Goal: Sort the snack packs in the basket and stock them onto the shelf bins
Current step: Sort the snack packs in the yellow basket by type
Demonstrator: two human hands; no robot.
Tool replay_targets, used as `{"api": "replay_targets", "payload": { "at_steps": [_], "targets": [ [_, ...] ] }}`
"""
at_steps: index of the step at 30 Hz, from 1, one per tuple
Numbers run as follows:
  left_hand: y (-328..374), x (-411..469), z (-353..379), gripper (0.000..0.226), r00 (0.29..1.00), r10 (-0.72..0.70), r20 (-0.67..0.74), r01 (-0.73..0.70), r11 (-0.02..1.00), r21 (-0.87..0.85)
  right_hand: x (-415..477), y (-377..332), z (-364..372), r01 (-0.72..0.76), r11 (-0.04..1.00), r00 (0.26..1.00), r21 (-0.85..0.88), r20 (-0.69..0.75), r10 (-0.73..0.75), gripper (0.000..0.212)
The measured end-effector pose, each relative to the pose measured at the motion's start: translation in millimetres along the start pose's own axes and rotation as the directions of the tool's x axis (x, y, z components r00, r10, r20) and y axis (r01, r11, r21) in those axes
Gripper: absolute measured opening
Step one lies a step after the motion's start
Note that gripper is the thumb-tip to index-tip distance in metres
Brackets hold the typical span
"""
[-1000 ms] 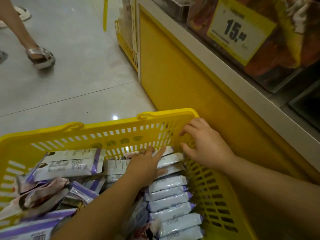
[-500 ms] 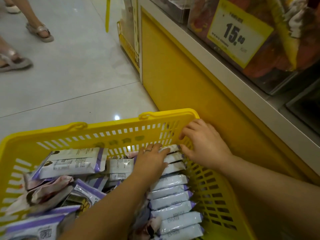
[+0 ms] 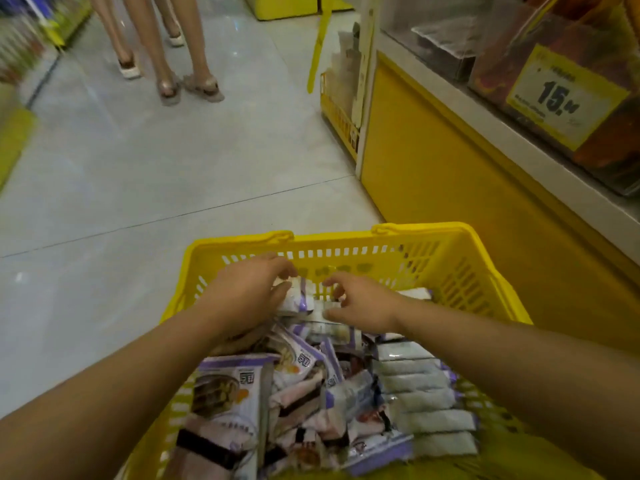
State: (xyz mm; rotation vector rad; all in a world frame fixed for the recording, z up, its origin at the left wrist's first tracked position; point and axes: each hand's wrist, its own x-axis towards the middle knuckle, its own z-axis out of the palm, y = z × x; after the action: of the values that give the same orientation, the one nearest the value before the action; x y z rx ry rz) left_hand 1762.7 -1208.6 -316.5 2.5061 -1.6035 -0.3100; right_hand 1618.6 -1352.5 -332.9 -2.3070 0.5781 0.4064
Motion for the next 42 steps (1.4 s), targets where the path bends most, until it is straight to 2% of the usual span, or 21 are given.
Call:
{"api": "replay_targets", "payload": {
  "at_steps": [2,4,8,12,16,21,25,31,35,40,42],
  "targets": [
    [-8.8,-9.9,-4.1,0.020,0.996,-0.029,0.080,0.033,0.999,-0.038,17.1,-13.0,16.3,-0.116,0.966,0.993,0.229,0.046,0.109,0.067],
    [-11.2,-18.7,-1.9,0.023,0.978,-0.007,0.209,0.021,0.998,-0.063,32.4,-20.2,29.1,-0.216,0.887,0.976,0.409,0.067,0.206,0.072],
    [-7.6,-31.5,5.9,0.035,0.892,0.047,0.449,-0.009,0.996,-0.087,51.2,-21.4,44.2,-0.313,0.718,0.934,0.622,0.065,0.351,0.063],
    [-1.6,-33.2,-2.6,0.062,0.784,0.050,0.619,-0.104,0.993,0.051,59.1,-18.3,48.5,-0.370,0.635,0.907,0.678,0.114,0.406,0.062],
    [9.9,-31.4,-8.4,0.078,0.646,-0.047,0.762,-0.193,0.956,0.223,60.9,-19.2,47.9,-0.404,0.634,0.896,0.659,0.146,0.419,0.059],
    [19.9,-31.2,-11.5,0.096,0.567,-0.120,0.815,-0.283,0.901,0.330,59.5,-30.1,46.9,-0.409,0.514,0.900,0.754,0.239,0.365,0.044],
    [17.5,-36.4,-12.7,0.095,0.579,-0.206,0.789,-0.229,0.887,0.400,59.2,-39.8,48.3,-0.434,0.488,0.885,0.757,0.255,0.390,0.039],
    [8.0,-41.9,-16.1,0.101,0.614,-0.153,0.774,-0.175,0.930,0.323,55.7,-42.4,44.1,-0.427,0.333,0.876,0.841,0.293,0.383,0.032],
    [1.1,-45.0,-29.9,0.076,0.646,-0.070,0.760,-0.149,0.965,0.215,52.8,-41.4,45.5,-0.406,0.276,0.885,0.871,0.299,0.357,0.023],
    [-16.6,-45.4,-64.9,0.049,0.742,-0.067,0.667,0.090,0.996,-0.001,50.3,-45.4,46.5,-0.370,0.245,0.904,0.896,0.285,0.320,0.027],
    [-28.1,-44.7,-79.8,0.043,0.778,-0.092,0.621,0.175,0.982,-0.075,48.6,-46.2,47.9,-0.364,0.217,0.903,0.906,0.286,0.321,0.021]
  ]
}}
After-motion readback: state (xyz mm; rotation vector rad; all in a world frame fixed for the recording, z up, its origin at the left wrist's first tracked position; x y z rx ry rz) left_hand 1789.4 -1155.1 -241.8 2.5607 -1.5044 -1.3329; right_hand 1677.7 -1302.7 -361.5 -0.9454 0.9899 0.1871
